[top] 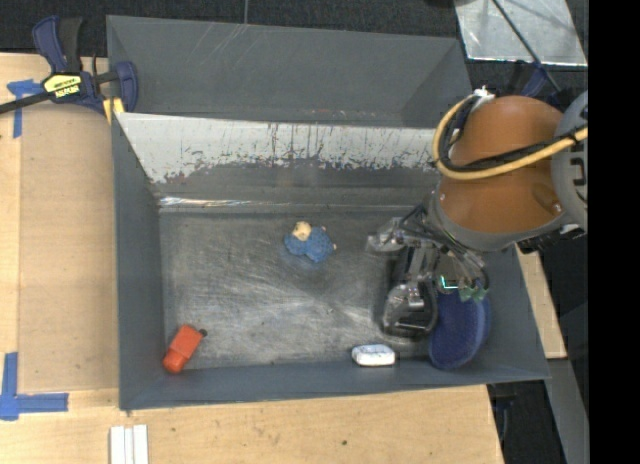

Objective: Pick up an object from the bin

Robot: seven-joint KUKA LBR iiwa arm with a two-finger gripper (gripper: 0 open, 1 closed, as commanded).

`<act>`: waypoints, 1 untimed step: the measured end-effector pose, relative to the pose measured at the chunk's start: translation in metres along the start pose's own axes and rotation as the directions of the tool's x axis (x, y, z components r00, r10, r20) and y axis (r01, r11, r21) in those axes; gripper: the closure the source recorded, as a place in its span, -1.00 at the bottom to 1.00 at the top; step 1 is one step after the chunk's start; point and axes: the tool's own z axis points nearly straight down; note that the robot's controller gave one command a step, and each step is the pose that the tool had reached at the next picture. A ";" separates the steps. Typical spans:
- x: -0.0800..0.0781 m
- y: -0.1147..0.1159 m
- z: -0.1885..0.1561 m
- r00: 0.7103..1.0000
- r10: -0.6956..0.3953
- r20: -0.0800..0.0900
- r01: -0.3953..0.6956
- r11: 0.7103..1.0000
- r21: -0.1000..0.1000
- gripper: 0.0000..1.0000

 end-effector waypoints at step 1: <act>-0.071 0.034 0.110 0.996 0.093 0.015 -0.093 0.996 0.000 -1.00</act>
Offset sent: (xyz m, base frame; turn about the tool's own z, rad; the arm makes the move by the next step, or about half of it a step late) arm 0.0659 0.0345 -0.1134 0.0922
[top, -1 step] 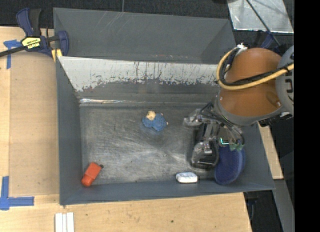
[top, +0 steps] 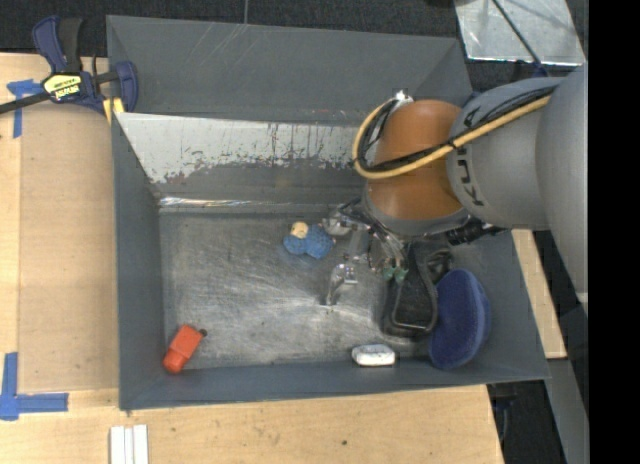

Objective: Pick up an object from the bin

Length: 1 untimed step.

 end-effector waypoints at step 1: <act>-0.024 0.051 -0.012 0.997 0.075 -0.003 -0.075 0.997 -0.003 -1.00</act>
Offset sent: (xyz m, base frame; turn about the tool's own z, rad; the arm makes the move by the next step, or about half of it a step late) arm 0.0263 0.0456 0.0102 0.0794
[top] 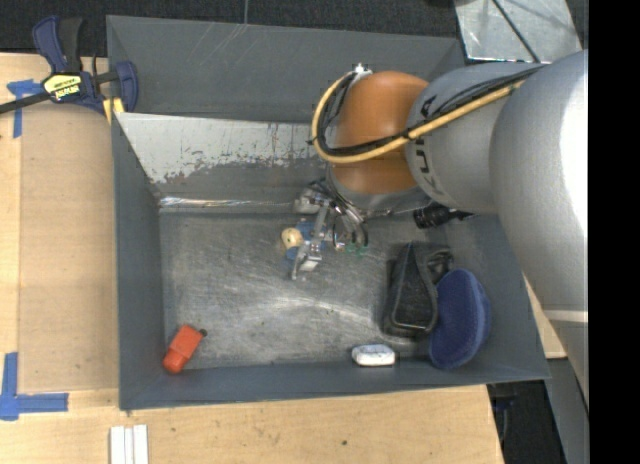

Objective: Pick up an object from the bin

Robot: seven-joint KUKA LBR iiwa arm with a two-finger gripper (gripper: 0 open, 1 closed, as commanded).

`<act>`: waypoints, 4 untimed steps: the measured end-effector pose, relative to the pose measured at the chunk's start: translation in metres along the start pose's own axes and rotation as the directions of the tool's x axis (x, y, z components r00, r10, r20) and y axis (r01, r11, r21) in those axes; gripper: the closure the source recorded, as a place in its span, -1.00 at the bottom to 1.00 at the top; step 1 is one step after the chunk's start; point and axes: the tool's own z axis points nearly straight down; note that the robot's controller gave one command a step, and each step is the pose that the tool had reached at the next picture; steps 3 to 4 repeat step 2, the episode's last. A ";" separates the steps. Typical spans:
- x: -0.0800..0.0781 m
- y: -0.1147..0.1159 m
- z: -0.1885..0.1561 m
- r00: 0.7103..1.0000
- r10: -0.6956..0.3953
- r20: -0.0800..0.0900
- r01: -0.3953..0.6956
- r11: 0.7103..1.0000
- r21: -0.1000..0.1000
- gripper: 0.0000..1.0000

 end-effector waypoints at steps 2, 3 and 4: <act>0.008 -0.023 -0.166 1.000 -0.025 0.005 0.025 1.000 0.001 1.00; 0.008 -0.023 -0.166 1.000 -0.025 0.005 0.025 1.000 0.001 1.00; 0.008 -0.023 -0.166 1.000 -0.025 0.005 0.025 1.000 0.001 1.00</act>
Offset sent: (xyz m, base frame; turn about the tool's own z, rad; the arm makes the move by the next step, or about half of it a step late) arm 0.0000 0.0000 0.0000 0.0000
